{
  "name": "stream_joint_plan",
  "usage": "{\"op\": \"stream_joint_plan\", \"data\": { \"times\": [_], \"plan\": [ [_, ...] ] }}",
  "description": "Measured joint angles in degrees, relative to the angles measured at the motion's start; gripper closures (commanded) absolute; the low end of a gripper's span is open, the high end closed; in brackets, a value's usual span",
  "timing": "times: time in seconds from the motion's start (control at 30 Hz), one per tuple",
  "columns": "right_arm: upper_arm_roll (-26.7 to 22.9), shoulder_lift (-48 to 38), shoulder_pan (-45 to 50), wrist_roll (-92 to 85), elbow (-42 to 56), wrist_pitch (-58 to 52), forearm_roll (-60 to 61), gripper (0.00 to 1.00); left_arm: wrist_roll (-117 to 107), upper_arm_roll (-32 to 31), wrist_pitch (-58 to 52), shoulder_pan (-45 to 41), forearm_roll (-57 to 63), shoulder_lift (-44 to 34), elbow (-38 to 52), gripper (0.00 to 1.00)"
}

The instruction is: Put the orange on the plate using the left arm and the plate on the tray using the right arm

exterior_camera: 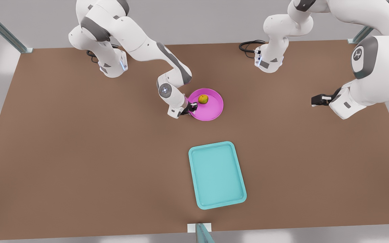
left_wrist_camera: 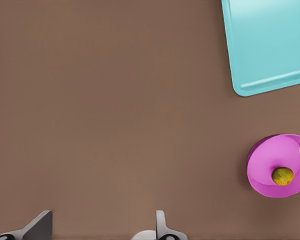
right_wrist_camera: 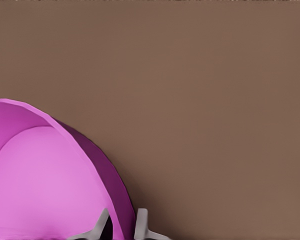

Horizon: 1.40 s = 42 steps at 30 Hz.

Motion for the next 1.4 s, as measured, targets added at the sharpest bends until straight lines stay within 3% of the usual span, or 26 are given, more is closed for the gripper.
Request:
{"op": "stream_joint_plan", "data": {
  "times": [0.3, 0.5, 0.67, 0.8, 0.93, 0.97, 1.2, 1.27, 1.4],
  "plan": [
    [0.0, -3.15, -2.29, 0.81, 1.28, -0.01, 0.05, 0.79, 1.19, 0.36, -0.09, 0.01, -0.11, 0.17, 0.0, 0.0],
    [-0.05, -2.84, -10.31, 1.08, 9.04, -1.04, 0.0, 0.79, 1.55, 0.37, -0.24, -0.04, -0.16, -0.13, 0.0, 0.0],
    [-0.27, 6.74, -17.79, 1.0, 25.81, -5.49, -0.15, 0.79, 1.73, 0.3, -0.99, -0.11, -0.07, -0.25, 0.05, 0.0],
    [-0.29, 17.65, -18.28, 0.86, 41.01, -9.88, -0.16, 0.79, 1.82, 0.29, -1.34, -0.1, 0.03, 0.04, 0.02, 0.0],
    [-0.23, 24.01, -17.95, 0.75, 49.54, -13.23, -0.12, 0.79, 1.95, 0.74, -1.88, -0.15, 0.11, 0.36, -0.12, 0.0],
    [-0.23, 24.71, -17.81, 0.87, 50.4, -13.88, -0.25, 0.0, 2.0, 1.07, -2.03, -0.07, 0.13, 0.59, -0.13, 0.0],
    [-0.96, 24.69, -17.3, 1.48, 51.76, -16.82, -0.4, 0.0, 2.27, 1.34, -2.55, -0.03, 0.04, 1.02, -0.06, 0.0],
    [-10.34, 20.73, -17.82, 1.66, 54.51, -24.88, -4.05, 0.0, 2.33, 1.34, -2.6, -0.05, 0.09, 0.98, -0.02, 0.0],
    [-28.9, 16.28, -30.87, -2.55, 63.06, -53.56, -13.15, 0.0, 2.4, 1.34, -2.74, -0.1, 0.24, 0.58, 0.0, 0.0]
  ]
}}
